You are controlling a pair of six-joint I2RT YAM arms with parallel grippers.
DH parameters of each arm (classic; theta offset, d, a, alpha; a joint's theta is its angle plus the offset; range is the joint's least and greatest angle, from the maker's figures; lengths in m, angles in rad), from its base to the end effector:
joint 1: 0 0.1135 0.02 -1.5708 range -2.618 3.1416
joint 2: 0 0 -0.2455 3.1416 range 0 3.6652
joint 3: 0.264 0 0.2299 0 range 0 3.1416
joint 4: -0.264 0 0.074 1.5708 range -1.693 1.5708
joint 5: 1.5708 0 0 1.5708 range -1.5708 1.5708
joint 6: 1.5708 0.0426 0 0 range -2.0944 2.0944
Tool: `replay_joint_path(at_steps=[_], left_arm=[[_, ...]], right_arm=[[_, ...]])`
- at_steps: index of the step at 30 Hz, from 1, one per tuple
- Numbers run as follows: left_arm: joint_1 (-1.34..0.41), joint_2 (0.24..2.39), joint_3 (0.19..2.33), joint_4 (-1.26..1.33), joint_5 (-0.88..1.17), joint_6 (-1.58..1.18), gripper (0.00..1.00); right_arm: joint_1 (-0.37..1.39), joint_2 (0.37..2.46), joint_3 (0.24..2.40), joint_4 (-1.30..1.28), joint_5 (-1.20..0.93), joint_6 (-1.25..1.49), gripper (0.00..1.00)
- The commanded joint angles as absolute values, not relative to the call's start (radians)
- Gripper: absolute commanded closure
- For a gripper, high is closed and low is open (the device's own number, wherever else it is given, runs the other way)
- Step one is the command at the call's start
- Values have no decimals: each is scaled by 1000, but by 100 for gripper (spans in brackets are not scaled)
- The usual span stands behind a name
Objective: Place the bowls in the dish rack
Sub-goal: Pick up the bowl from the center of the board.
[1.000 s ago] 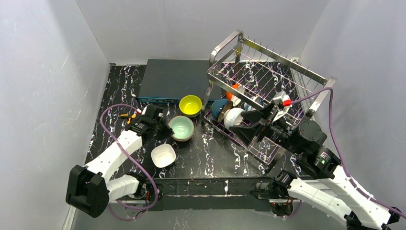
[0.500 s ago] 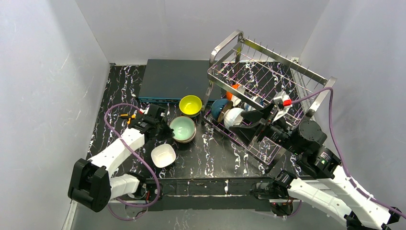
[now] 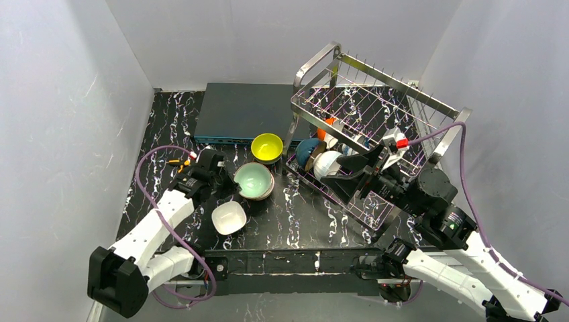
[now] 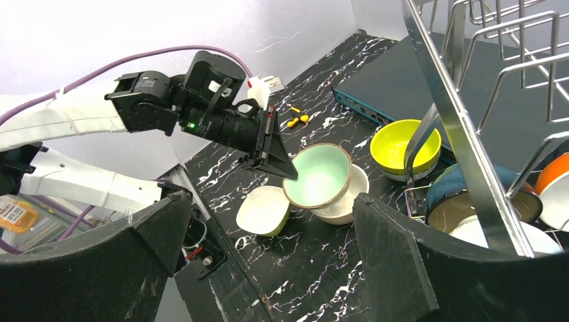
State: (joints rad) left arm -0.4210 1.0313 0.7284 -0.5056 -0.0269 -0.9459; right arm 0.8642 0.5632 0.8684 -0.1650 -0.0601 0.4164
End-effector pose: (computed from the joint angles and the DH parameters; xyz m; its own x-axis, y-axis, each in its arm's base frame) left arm 0.1868 -0.0824 0.2309 -0.7037 -0.5732 -0.4198 -0.3063 0.7779 -0.5487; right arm 0.0769 0.0940 0.3848 -0.2397 0.3410 -0.9090 -0.7663 0.5083 0.3928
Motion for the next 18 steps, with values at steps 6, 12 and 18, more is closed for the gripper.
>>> replay_joint_path(at_steps=[6,12,18], left_arm=[[-422,894,740,-440,79,-872,100],[-432,854,729,-307,208,-852,100],[-538,852,787,-256,179,-782,100]], right_arm=[[854,592,854,-160,-38,446,1],[853,637,874,-181,-48,452,1],[853,686,880,-188,-81,463,1]])
